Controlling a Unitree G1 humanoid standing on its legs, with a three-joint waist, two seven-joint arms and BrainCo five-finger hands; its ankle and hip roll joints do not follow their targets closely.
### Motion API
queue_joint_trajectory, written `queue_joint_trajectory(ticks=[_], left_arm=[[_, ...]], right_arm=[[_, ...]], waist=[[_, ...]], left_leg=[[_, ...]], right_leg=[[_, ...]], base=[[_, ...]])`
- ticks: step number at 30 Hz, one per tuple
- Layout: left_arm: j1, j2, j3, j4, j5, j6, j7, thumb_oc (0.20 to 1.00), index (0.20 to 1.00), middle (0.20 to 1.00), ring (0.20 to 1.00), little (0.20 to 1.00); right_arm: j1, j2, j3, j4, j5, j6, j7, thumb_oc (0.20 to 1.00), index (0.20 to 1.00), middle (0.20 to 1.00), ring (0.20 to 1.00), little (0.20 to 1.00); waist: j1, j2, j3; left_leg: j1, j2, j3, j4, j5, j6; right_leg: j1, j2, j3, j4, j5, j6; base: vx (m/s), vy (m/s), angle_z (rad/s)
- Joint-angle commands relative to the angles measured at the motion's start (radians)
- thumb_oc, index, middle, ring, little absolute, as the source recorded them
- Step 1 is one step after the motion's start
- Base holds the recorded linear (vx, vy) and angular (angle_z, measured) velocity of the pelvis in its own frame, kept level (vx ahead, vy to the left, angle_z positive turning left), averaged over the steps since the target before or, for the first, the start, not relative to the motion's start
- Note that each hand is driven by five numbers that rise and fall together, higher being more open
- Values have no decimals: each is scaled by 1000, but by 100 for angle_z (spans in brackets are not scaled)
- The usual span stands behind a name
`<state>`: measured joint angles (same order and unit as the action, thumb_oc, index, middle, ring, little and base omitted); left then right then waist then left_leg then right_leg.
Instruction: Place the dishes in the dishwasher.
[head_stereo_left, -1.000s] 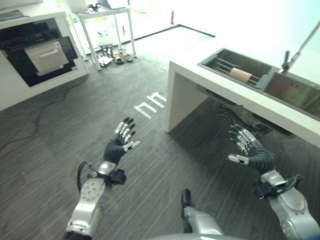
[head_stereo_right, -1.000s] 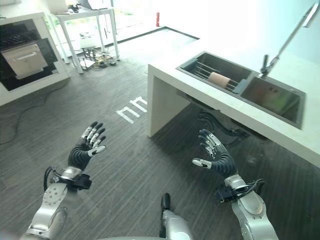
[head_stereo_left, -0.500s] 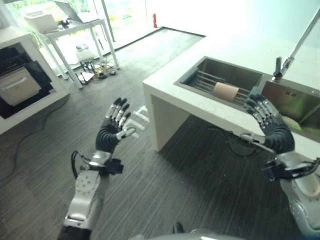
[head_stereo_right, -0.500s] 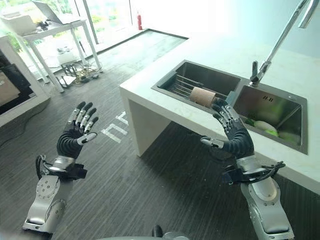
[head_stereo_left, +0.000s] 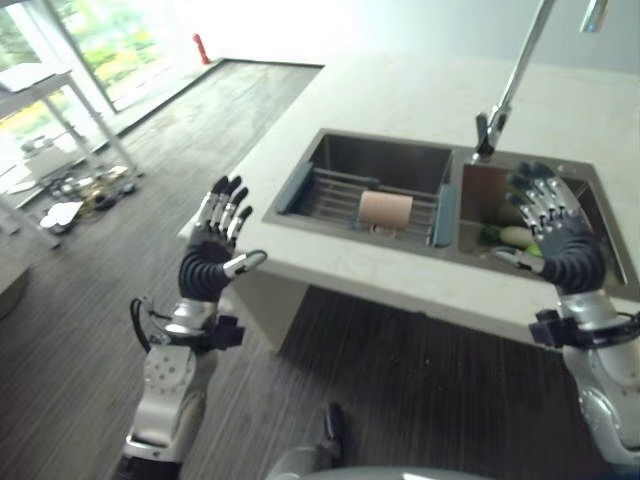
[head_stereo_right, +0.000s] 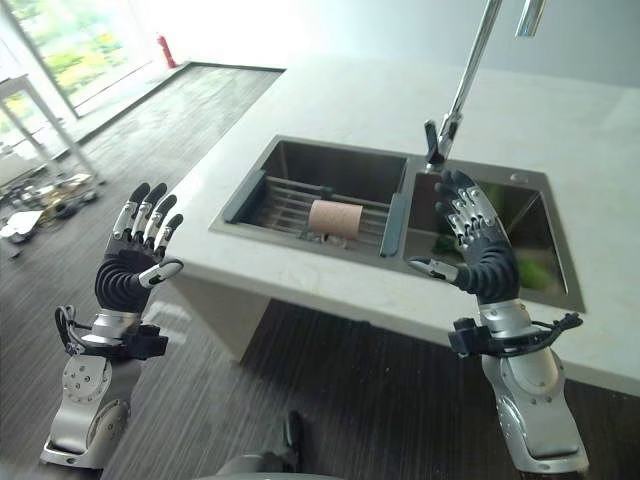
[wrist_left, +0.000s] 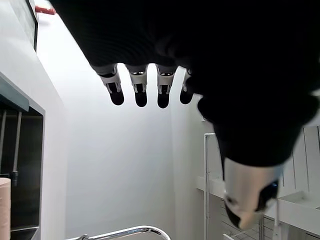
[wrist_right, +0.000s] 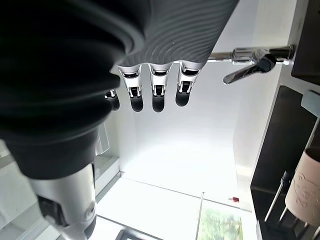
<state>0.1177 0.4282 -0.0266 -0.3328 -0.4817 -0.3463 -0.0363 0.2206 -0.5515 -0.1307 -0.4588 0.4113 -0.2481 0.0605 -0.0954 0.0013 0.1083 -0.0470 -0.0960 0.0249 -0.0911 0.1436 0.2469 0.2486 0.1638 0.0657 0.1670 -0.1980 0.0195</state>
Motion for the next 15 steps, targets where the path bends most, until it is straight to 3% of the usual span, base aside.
queue_joint_trajectory(ticks=[1, 10, 15], left_arm=[[-50, 21, 45, -34, 48, -39, -4, 1000, 1000, 1000, 1000, 1000], [-39, 31, 44, -53, 62, -36, -6, 1000, 1000, 1000, 1000, 1000], [-35, 33, 43, -53, 55, -17, 13, 1000, 1000, 1000, 1000, 1000]], right_arm=[[-108, 8, -20, -18, -2, -32, -4, 1000, 1000, 1000, 1000, 1000], [-85, 33, -2, -21, -19, -25, 0, 1000, 1000, 1000, 1000, 1000], [-88, 26, -3, -16, 7, -14, 19, 1000, 1000, 1000, 1000, 1000]], waist=[[41, -16, -62], [41, -25, -63], [39, -23, -63]], left_leg=[[33, 61, 17, 4, -34, -251], [80, 40, 29, 16, -65, -215], [115, 33, 40, 4, -86, -206]], right_leg=[[-139, -191, -42, -172, 233, 64], [-203, -211, -37, 32, 271, 94], [-247, -223, -96, 86, 292, 97]], base=[[233, 198, 8], [138, 181, -1], [69, 69, -40]])
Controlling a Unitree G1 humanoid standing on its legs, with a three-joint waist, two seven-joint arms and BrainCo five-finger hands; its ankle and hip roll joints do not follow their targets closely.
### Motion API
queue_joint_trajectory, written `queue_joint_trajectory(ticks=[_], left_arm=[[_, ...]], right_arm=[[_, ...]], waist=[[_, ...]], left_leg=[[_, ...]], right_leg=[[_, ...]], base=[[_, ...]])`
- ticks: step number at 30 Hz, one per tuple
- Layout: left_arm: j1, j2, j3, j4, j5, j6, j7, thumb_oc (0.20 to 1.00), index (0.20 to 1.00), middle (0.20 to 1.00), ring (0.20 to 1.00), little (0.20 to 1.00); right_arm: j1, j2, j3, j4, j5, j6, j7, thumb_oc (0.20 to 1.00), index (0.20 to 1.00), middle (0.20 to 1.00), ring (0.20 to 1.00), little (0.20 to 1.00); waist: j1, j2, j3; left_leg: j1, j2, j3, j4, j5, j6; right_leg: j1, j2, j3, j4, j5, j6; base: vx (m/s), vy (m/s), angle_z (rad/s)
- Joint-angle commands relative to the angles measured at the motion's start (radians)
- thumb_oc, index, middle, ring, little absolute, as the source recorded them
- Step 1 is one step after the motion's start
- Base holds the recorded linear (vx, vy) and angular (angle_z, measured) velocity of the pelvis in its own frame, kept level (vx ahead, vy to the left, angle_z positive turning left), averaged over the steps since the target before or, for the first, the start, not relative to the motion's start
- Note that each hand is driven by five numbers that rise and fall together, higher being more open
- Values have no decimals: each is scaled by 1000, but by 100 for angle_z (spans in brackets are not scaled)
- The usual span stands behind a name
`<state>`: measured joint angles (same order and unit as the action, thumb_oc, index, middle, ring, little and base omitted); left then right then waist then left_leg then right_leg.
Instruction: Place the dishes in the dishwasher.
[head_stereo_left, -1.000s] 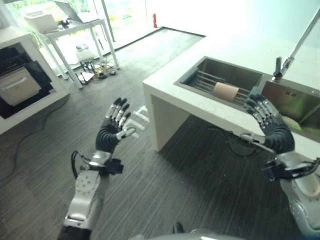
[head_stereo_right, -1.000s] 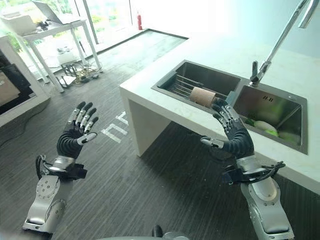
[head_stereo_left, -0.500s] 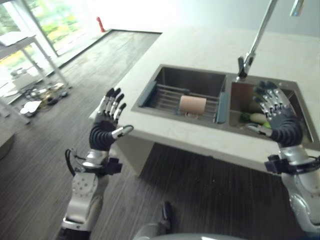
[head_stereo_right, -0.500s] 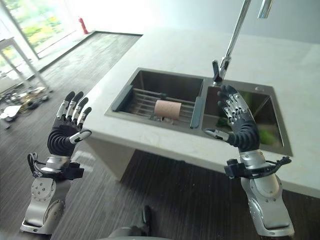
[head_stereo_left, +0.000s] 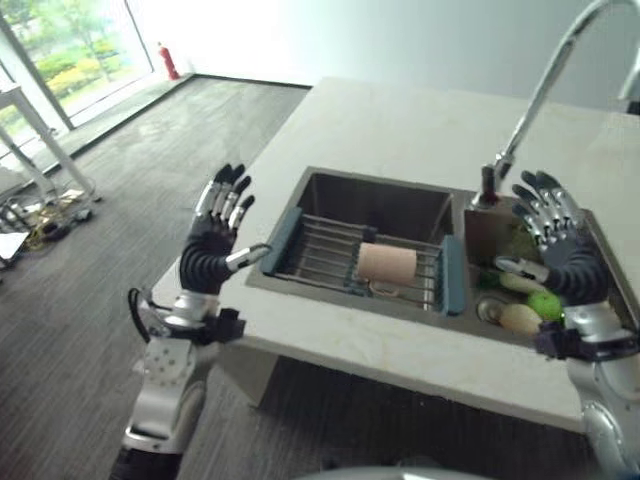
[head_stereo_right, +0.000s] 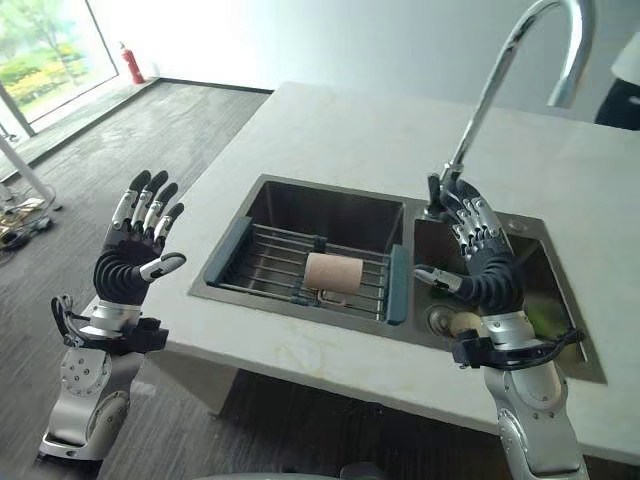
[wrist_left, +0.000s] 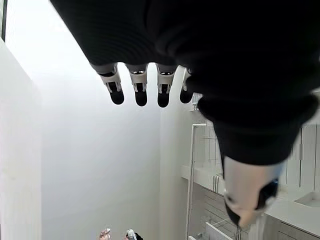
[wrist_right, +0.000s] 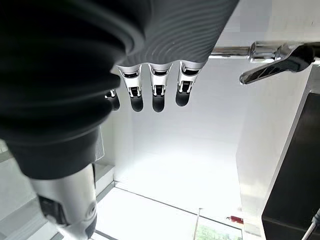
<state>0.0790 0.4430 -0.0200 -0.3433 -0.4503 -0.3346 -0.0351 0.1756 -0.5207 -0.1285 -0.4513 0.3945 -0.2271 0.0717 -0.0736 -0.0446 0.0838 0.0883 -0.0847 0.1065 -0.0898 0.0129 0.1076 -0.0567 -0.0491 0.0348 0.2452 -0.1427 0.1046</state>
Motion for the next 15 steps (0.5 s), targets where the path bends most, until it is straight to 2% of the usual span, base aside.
queue_joint_trajectory(ticks=[1, 2, 3, 5, 10, 13, 15], left_arm=[[-4, 14, 42, -44, 46, 13, 74, 1000, 1000, 1000, 1000, 1000], [-25, 22, 33, -44, 80, 14, 91, 1000, 1000, 1000, 1000, 1000], [-29, 28, 31, -46, 92, 13, 79, 1000, 1000, 1000, 1000, 1000], [-36, 44, 20, -52, 167, 41, 82, 1000, 1000, 1000, 1000, 1000], [-62, 91, 20, -17, 310, 68, 73, 1000, 1000, 1000, 1000, 1000], [-92, 118, 35, 15, 324, 82, 72, 1000, 1000, 1000, 1000, 1000], [-99, 122, 48, 40, 306, 83, 63, 1000, 1000, 1000, 1000, 1000]], right_arm=[[-85, 8, 31, -11, 12, -15, 31, 1000, 1000, 1000, 1000, 1000], [-125, 6, 54, 3, 2, -7, 15, 1000, 1000, 1000, 1000, 1000], [-136, 2, 57, 11, -1, -3, -1, 1000, 1000, 1000, 1000, 1000], [-169, -34, 51, 22, 22, 20, -34, 1000, 1000, 1000, 1000, 1000], [-154, -48, 29, 33, 37, 51, -26, 1000, 1000, 1000, 1000, 1000], [-129, -45, 13, 43, 44, 52, -1, 1000, 1000, 1000, 1000, 1000], [-106, -36, -10, 44, 58, 58, 19, 1000, 1000, 1000, 1000, 1000]], waist=[[28, 19, -30], [31, 22, -18], [32, 22, -16], [37, 15, -26], [17, 17, -50], [-8, 24, -62], [-32, 27, -66]], left_leg=[[7, 32, 3, 2, 8, -84], [20, 46, 23, 2, -12, -90], [22, 51, 27, 2, -17, -92], [23, 65, 29, 2, -19, -102], [20, 89, 53, 2, -13, -111], [27, 100, 81, 2, -11, -117], [47, 113, 124, 2, -2, -128]], right_leg=[[38, -93, -207, -101, 267, 25], [6, -129, -242, -135, 296, 36], [1, -132, -240, -148, 295, 37], [40, -117, -236, -229, 279, 36], [95, -80, -224, -292, 248, 37], [111, -61, -210, -306, 240, 30], [123, -44, -202, -316, 232, 19]], base=[[6, -145, -91], [-28, -236, -128], [-77, -295, -122], [-54, -314, -27], [-31, -210, 30], [-2, -184, -25], [29, -230, -18]])
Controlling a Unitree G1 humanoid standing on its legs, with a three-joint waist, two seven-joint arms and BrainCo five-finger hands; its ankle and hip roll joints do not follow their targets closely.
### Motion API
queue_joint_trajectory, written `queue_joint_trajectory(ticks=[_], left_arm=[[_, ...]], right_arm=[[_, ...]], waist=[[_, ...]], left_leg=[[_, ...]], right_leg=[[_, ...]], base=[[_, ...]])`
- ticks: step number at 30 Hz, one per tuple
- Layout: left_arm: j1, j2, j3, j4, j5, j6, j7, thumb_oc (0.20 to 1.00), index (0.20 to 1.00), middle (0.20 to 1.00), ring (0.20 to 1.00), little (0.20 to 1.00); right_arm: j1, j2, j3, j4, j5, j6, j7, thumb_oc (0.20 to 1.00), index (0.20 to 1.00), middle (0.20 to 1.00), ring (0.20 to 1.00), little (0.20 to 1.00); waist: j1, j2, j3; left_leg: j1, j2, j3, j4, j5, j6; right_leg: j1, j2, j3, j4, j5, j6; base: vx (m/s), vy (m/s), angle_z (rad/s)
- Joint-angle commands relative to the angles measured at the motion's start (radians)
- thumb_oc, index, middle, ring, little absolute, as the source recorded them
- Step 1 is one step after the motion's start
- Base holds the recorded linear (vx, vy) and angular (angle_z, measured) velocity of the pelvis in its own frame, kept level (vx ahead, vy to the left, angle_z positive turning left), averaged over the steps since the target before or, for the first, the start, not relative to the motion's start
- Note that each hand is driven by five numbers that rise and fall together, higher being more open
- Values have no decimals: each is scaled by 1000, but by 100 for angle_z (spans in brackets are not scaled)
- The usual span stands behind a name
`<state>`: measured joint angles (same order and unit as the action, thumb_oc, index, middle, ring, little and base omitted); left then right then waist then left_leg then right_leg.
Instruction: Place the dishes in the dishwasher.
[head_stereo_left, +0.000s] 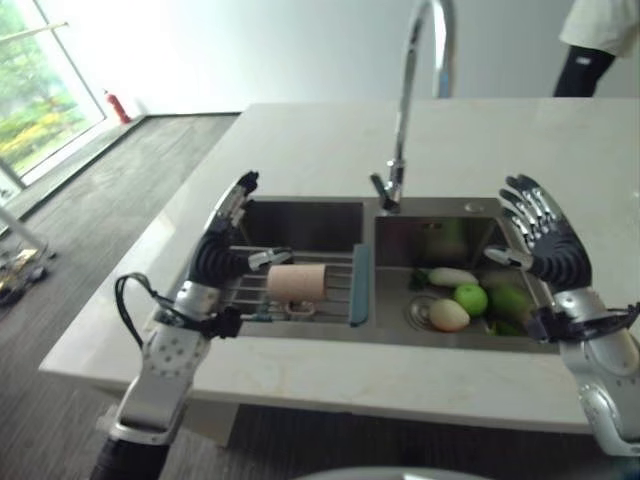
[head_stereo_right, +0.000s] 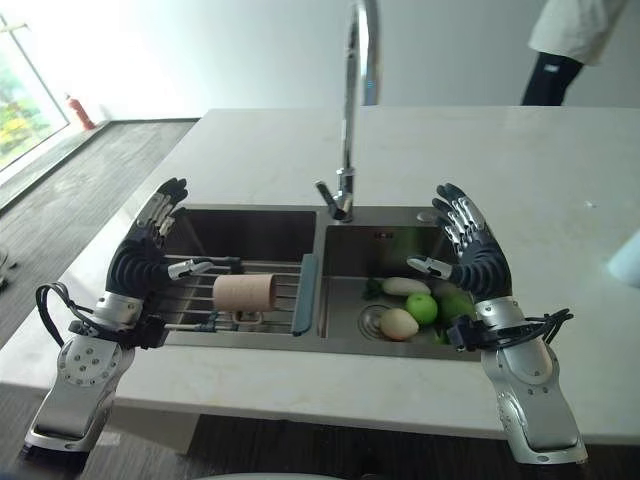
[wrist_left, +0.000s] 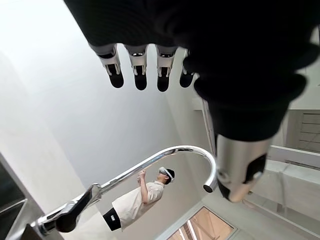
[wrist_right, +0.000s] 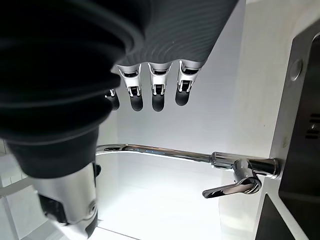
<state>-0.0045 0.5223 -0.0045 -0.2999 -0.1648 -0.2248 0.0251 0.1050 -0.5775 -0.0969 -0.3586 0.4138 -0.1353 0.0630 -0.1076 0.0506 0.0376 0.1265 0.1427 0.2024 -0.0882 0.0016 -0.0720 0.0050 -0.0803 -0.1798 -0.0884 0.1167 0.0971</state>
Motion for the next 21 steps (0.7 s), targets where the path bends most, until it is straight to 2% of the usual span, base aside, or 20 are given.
queue_joint_trajectory(ticks=[1, 2, 3, 4, 6, 7, 9, 11, 12, 16, 19, 21], left_arm=[[5, 30, 39, -14, 18, -45, -20, 1000, 1000, 1000, 1000, 1000], [5, 29, 39, -15, 17, -46, -23, 1000, 1000, 1000, 1000, 1000], [5, 26, 37, -21, 16, -49, -24, 1000, 1000, 1000, 1000, 1000], [-19, 21, 28, -29, 0, -47, -4, 1000, 1000, 1000, 1000, 1000], [-18, 28, 34, -29, -17, -52, 9, 1000, 1000, 1000, 1000, 1000], [-18, 32, 34, -27, -13, -58, 16, 1000, 1000, 1000, 1000, 1000], [-26, 39, 34, -15, 13, -63, 13, 1000, 1000, 1000, 1000, 1000], [-21, 52, 44, -19, 19, -13, -49, 1000, 1000, 1000, 1000, 1000], [-23, 57, 33, -15, 25, 46, -74, 1000, 1000, 1000, 1000, 1000], [-5, 93, 57, -13, 17, 97, -87, 1000, 1000, 1000, 1000, 1000], [-36, 141, 50, 7, 35, 118, -99, 1000, 1000, 1000, 1000, 1000], [-68, 162, 26, 20, 98, 130, -101, 1000, 1000, 1000, 1000, 1000]], right_arm=[[-25, 3, -63, -44, 27, -35, 37, 1000, 1000, 1000, 1000, 1000], [-26, 1, -64, -44, 25, -35, 35, 1000, 1000, 1000, 1000, 1000], [-29, -5, -66, -42, 15, -36, 32, 1000, 1000, 1000, 1000, 1000], [-74, -26, -57, -29, -2, -27, 11, 1000, 1000, 1000, 1000, 1000], [-72, -30, -67, -31, 10, -30, 15, 1000, 1000, 1000, 1000, 1000], [-64, -31, -71, -33, 20, -38, 22, 1000, 1000, 1000, 1000, 1000], [-49, -36, -85, -30, 27, -46, 35, 1000, 1000, 1000, 1000, 1000], [-6, -30, -127, -51, 37, -37, 55, 1000, 1000, 1000, 1000, 1000], [10, -9, -124, -67, 38, -34, 59, 1000, 1000, 1000, 1000, 1000], [-2, 16, -87, -85, 28, -3, 75, 1000, 1000, 1000, 1000, 1000], [-26, 11, -62, -64, 22, -3, 52, 1000, 1000, 1000, 1000, 1000], [-44, 1, -50, -51, 26, -3, 38, 1000, 1000, 1000, 1000, 1000]], waist=[[5, -82, 7], [4, -82, 8], [9, -85, 16], [6, -77, 36], [3, -64, 33], [4, -59, 31], [1, -53, 24], [-12, -48, 13], [-13, -48, 10], [5, -35, 5], [-1, -40, 2], [-5, -48, 1]], left_leg=[[-65, -73, 39, 217, 69, -7], [-77, -69, 36, 235, 71, -11], [-105, -56, 23, 275, 99, -25], [-152, 13, 38, 206, 116, -42], [-118, 26, 37, 60, 130, -38], [-112, 23, 12, 16, 139, -38], [-104, -3, -16, 7, 112, -29], [-80, -58, -9, 1, 86, -5], [-71, -111, -18, 1, 65, 23], [-55, -113, 19, 1, 63, 28], [-49, -119, 18, 1, 56, 31], [-46, -127, 10, 1, 44, 39]], right_leg=[[72, -14, 27, 15, -29, -3], [71, -14, 27, 15, -28, -6], [75, -17, 31, 13, -27, -10], [83, -38, 24, 6, -30, 4], [90, -61, 26, 3, -34, 26], [95, -74, 37, 2, -38, 35], [99, -107, 43, 8, -42, 56], [78, -168, 27, 65, -17, 84], [37, -206, 12, 155, 34, 85], [8, -193, -67, 208, 35, 87], [6, -119, -43, 136, 10, 80], [14, -85, -31, 91, -2, 72]], base=[[-8, -173, 5], [-40, -93, 5], [21, 241, 12], [97, 416, 31], [190, 533, 16], [187, 449, -22], [274, 585, -46], [359, 790, -44], [291, 700, -5], [146, 288, -29], [71, 22, -28], [59, -40, 5]])
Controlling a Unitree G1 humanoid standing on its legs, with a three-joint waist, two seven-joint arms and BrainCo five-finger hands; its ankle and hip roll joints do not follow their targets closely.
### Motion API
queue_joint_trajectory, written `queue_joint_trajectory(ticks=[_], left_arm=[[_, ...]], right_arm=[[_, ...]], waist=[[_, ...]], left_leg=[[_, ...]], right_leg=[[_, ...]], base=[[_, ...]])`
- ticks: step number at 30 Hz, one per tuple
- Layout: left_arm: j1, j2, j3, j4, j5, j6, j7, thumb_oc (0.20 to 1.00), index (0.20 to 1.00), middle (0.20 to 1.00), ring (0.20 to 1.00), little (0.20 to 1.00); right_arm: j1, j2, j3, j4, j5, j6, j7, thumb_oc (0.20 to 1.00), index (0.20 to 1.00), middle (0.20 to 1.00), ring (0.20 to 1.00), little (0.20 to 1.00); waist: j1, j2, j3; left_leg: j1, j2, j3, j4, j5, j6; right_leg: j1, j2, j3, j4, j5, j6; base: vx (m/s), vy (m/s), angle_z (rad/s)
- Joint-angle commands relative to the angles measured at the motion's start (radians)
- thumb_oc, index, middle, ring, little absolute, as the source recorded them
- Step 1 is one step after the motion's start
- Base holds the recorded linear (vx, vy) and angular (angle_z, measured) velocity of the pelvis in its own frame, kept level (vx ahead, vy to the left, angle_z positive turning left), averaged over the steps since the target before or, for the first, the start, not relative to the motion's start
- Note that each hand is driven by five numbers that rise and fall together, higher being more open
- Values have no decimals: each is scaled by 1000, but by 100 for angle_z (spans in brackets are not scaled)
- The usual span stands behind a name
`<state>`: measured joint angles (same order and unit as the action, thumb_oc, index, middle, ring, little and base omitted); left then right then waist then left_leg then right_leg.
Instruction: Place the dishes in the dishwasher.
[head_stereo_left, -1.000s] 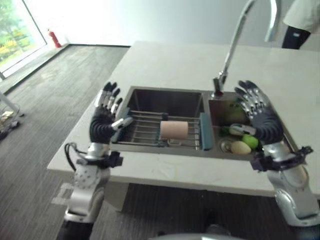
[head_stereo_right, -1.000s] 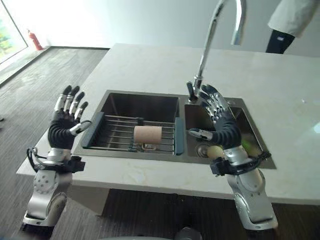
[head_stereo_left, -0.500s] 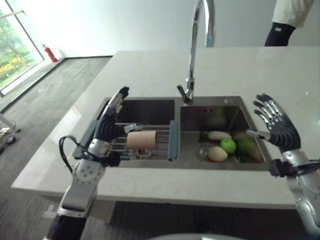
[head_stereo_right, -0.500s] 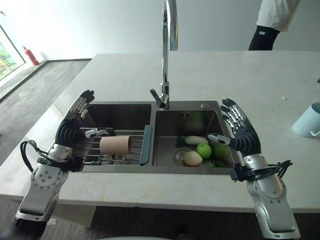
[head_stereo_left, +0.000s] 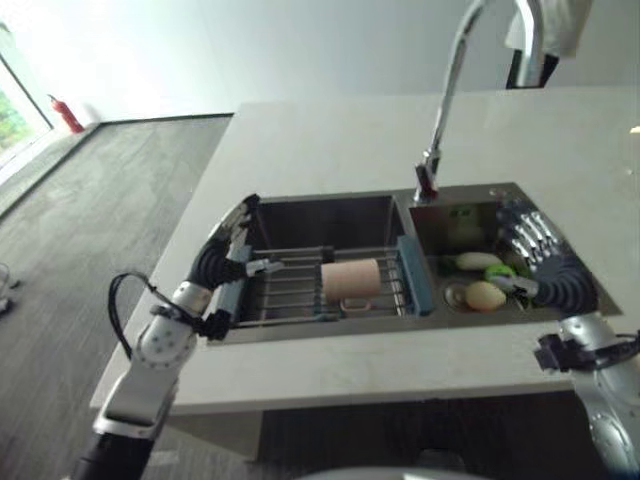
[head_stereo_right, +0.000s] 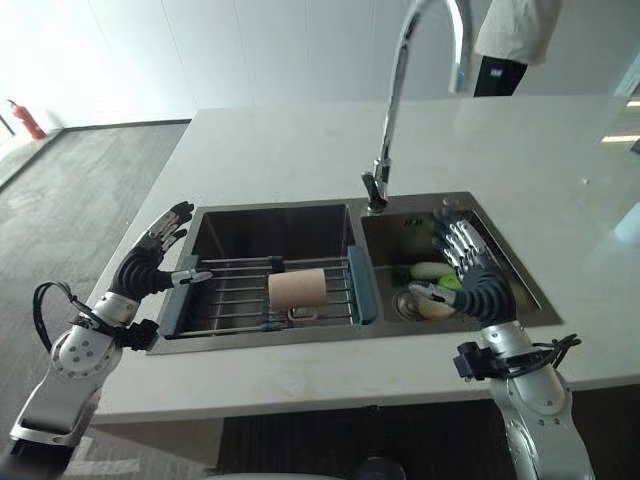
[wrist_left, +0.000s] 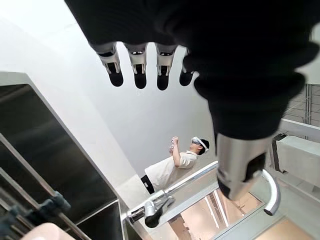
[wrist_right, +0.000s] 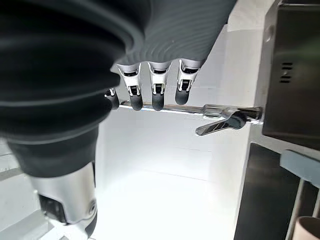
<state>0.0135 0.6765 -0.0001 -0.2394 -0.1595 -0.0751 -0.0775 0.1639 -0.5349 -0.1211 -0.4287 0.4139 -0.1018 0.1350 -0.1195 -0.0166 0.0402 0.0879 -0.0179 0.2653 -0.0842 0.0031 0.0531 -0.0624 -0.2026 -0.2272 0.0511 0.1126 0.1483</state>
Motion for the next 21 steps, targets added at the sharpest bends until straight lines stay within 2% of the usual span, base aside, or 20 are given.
queue_joint_trajectory(ticks=[1, 4, 6, 10, 15, 21], left_arm=[[-104, 19, 7, -30, 129, -11, -7, 1000, 1000, 1000, 1000, 1000], [-141, 41, -35, -10, 218, 45, -32, 1000, 1000, 1000, 1000, 1000], [-186, 77, -78, 32, 255, 111, -56, 1000, 1000, 1000, 1000, 1000], [-274, 149, -154, 134, 302, 203, -107, 1000, 1000, 1000, 1000, 1000], [-385, 169, -260, 227, 432, 265, -200, 1000, 1000, 1000, 1000, 1000], [-465, 159, -346, 302, 504, 295, -239, 1000, 1000, 1000, 1000, 1000]], right_arm=[[-110, -46, -21, 28, 26, -42, -31, 1000, 1000, 1000, 1000, 1000], [-138, -74, -3, 41, 34, -28, -48, 1000, 1000, 1000, 1000, 1000], [-171, -89, 14, 53, 50, -16, -52, 1000, 1000, 1000, 1000, 1000], [-200, -100, 35, 74, 50, -4, -31, 1000, 1000, 1000, 1000, 1000], [-207, -107, 33, 94, 60, -4, 10, 1000, 1000, 1000, 1000, 1000], [-221, -110, 48, 109, 53, -4, 33, 1000, 1000, 1000, 1000, 1000]], waist=[[6, 16, 0], [6, 16, -7], [-1, 22, -17], [-22, 39, -33], [-61, 53, -43], [-86, 61, -50]], left_leg=[[-6, 27, -56, -3, 35, -80], [-5, 19, -74, -3, 28, -72], [3, 26, -75, -3, 25, -75], [21, 37, -65, -3, 14, -75], [35, 50, -43, -3, 8, -77], [41, 59, -20, -3, 5, -79]], right_leg=[[85, 40, 29, -58, -1, 20], [101, 54, 56, -92, -7, 14], [111, 58, 71, -113, 0, 17], [125, 79, 105, -126, -11, 11], [128, 100, 136, -130, -22, 4], [127, 113, 152, -132, -27, 0]], base=[[45, -62, 31], [18, -68, 29], [32, -81, 8], [59, -96, -13], [33, -80, -16], [13, -34, -11]])
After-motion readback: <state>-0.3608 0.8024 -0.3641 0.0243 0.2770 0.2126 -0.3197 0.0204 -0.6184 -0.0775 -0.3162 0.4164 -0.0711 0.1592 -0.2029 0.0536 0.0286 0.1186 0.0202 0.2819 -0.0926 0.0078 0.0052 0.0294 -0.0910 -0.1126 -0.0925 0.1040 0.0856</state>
